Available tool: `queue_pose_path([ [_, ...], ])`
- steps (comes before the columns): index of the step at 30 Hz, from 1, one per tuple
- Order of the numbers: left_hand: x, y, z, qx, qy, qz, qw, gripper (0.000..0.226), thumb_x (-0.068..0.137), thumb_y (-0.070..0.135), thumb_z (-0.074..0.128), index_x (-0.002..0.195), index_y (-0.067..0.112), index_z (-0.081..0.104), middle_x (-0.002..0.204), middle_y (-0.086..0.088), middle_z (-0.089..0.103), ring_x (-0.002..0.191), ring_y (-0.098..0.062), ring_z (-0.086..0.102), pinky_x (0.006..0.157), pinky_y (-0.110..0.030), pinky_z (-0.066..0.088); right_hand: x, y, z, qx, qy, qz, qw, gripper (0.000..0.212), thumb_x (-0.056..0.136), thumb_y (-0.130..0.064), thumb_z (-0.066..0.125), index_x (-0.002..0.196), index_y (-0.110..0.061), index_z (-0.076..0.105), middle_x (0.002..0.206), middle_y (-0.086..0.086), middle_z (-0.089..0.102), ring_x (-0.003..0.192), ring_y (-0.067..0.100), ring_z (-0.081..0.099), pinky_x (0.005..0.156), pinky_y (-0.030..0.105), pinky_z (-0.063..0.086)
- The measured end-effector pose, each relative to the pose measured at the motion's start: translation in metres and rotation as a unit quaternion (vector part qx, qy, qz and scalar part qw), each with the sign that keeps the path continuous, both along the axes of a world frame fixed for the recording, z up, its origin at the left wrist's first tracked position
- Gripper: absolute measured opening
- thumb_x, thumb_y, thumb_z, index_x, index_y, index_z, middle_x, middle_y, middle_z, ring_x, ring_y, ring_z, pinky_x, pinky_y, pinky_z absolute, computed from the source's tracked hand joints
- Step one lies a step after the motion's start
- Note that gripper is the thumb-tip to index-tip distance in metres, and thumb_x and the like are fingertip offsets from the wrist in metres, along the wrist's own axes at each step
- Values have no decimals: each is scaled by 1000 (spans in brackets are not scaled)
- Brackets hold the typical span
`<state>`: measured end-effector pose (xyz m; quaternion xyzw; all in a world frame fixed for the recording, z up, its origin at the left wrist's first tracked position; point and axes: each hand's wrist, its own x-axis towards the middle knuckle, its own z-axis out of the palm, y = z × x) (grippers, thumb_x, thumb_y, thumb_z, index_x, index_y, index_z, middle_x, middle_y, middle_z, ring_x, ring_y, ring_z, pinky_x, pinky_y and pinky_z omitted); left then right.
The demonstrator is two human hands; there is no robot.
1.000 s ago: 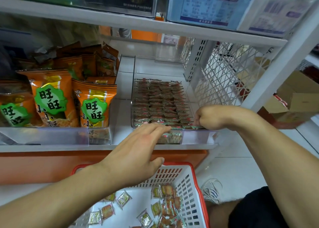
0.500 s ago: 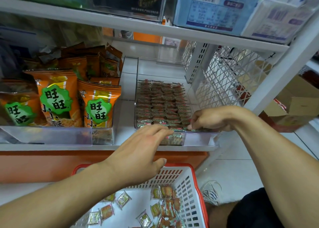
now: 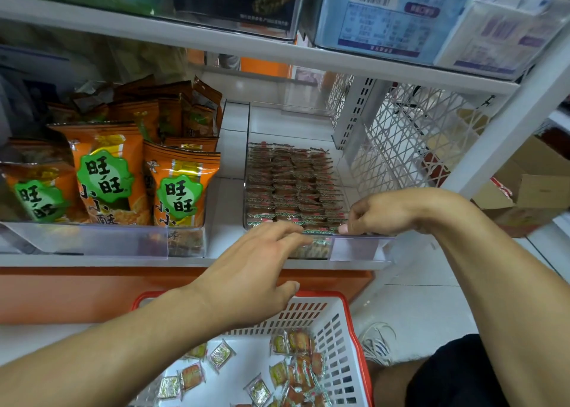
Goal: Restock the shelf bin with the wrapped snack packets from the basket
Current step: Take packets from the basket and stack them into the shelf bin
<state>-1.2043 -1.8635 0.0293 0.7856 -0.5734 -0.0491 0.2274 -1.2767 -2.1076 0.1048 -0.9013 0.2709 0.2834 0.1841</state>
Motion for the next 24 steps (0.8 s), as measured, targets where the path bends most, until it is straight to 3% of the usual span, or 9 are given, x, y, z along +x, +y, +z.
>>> queue_pose_path([
  [2, 0, 0, 0, 0, 1, 1, 1000, 70, 91, 47, 67, 153, 39, 34, 155, 20, 31, 143, -3, 27, 111, -14, 12, -3, -3, -2, 41, -20, -18, 999, 28, 96, -45, 63, 85, -20, 58, 80, -7, 55, 74, 8, 46, 66, 26, 35],
  [5, 0, 0, 0, 1, -1, 0, 1000, 69, 92, 48, 66, 152, 40, 34, 155, 20, 31, 142, -2, 27, 111, -15, 13, -8, -5, -3, 64, -27, -21, 997, 29, 96, -46, 62, 91, -18, 59, 85, -5, 57, 80, 10, 49, 67, 24, 36],
  [6, 0, 0, 0, 1, -2, 0, 1000, 69, 92, 48, 66, 152, 40, 35, 154, 20, 31, 142, -2, 28, 111, -15, 14, -8, -6, -3, 72, -27, -23, 997, 28, 96, -46, 62, 93, -19, 62, 91, -6, 60, 87, 12, 52, 73, 25, 39],
  [8, 1, 0, -1, 0, -2, 1, 1000, 68, 91, 48, 67, 151, 39, 36, 153, 20, 32, 141, -2, 28, 111, -16, 14, -9, -5, -4, 87, -23, -32, 995, 32, 97, -47, 60, 113, -20, 69, 120, -7, 64, 115, 14, 55, 98, 28, 44],
  [9, 1, 0, -1, 0, -2, 1, 1000, 68, 91, 48, 67, 151, 40, 36, 153, 20, 32, 141, -2, 28, 111, -16, 15, -9, -4, -3, 93, -22, -37, 995, 43, 97, -47, 59, 127, -17, 67, 137, -6, 59, 128, 15, 51, 110, 32, 40],
  [11, 1, -1, -2, -1, -3, 2, 1000, 68, 91, 48, 67, 151, 40, 36, 153, 20, 32, 141, -2, 28, 112, -16, 16, -10, -3, -3, 103, -18, -46, 993, 54, 96, -48, 60, 138, -13, 61, 148, -4, 53, 136, 16, 48, 119, 37, 34],
  [15, 1, -1, -2, 3, -5, 0, 1000, 67, 91, 49, 66, 151, 40, 37, 154, 20, 32, 142, -3, 29, 116, -20, 21, -11, -4, -4, 74, -11, -16, 997, 54, 93, -60, 56, 119, -16, 74, 132, -2, 66, 124, 19, 58, 114, 41, 40],
  [21, -1, -4, -2, 2, -10, 6, 1000, 66, 92, 57, 61, 151, 38, 36, 151, 18, 37, 140, -5, 34, 115, -21, 24, -4, 1, -12, 25, 7, 5, 1000, 63, 98, -63, 44, 136, -15, 62, 147, 2, 54, 134, 23, 49, 112, 36, 38],
  [24, 0, -13, 3, 11, -2, 7, 1000, 68, 95, 61, 55, 153, 37, 31, 153, 14, 43, 140, -10, 39, 117, -29, 28, -7, -1, -13, 50, -1, -14, 999, 53, 99, -56, 50, 124, -14, 69, 133, 1, 63, 123, 21, 56, 103, 32, 42],
])
